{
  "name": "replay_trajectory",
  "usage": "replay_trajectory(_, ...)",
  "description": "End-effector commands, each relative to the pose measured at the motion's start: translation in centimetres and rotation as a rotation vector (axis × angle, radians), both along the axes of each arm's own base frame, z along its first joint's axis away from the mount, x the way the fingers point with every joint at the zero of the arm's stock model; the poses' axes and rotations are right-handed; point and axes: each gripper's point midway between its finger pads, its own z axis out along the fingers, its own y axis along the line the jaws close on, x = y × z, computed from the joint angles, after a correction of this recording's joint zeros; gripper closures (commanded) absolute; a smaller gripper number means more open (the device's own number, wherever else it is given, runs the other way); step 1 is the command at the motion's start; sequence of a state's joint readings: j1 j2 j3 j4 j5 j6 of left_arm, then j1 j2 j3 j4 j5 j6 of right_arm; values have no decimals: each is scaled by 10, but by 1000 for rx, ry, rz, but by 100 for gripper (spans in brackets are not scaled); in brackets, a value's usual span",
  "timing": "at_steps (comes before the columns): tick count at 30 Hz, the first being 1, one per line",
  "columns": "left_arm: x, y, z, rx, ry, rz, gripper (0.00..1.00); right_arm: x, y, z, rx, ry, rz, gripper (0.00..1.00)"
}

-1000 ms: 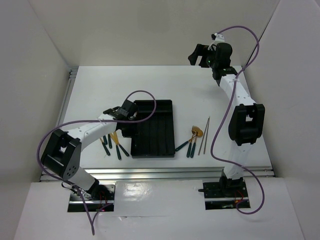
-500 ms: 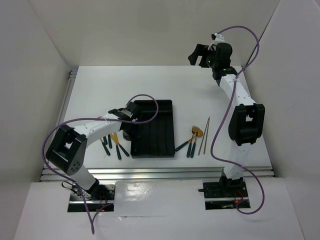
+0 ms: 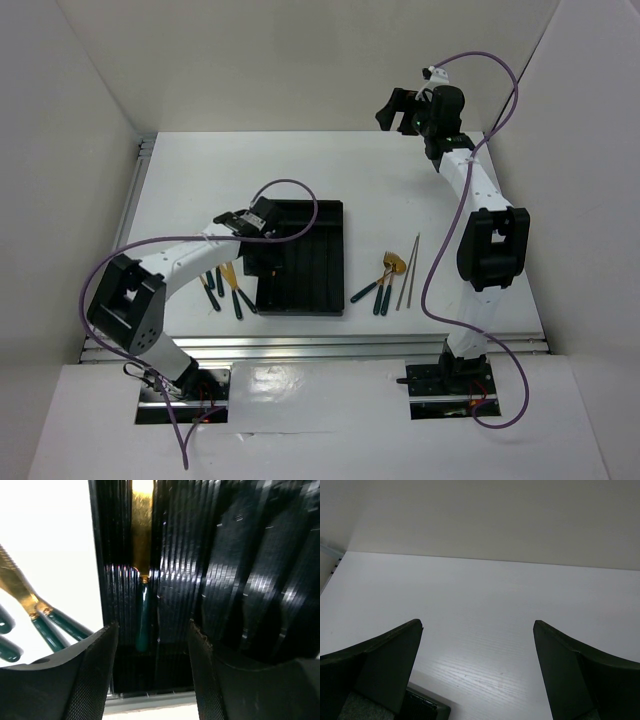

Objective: Sort the eating utensils into containers

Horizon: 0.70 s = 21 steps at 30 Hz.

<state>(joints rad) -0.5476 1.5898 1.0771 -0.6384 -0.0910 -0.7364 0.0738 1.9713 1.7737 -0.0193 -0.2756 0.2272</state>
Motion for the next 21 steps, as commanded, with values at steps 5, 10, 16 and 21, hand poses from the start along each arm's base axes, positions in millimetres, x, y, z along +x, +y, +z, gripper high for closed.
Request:
replay_trajectory(5,29,-12,124,-157,-371,-52,29,-11,0,39,13,-77,22,0)
replay_trajectory(10,16,23,147,-129,-444,66,24,-14,0,38,14,-79,22,0)
replay_trajectory(16,-14,92,116,-73,-413,343,18,-14,7,36,20,-77,62,0)
replay_trajectory(21,-34,128,79,-33,-339,509,9,-15,8,37,22,-76,71,0)
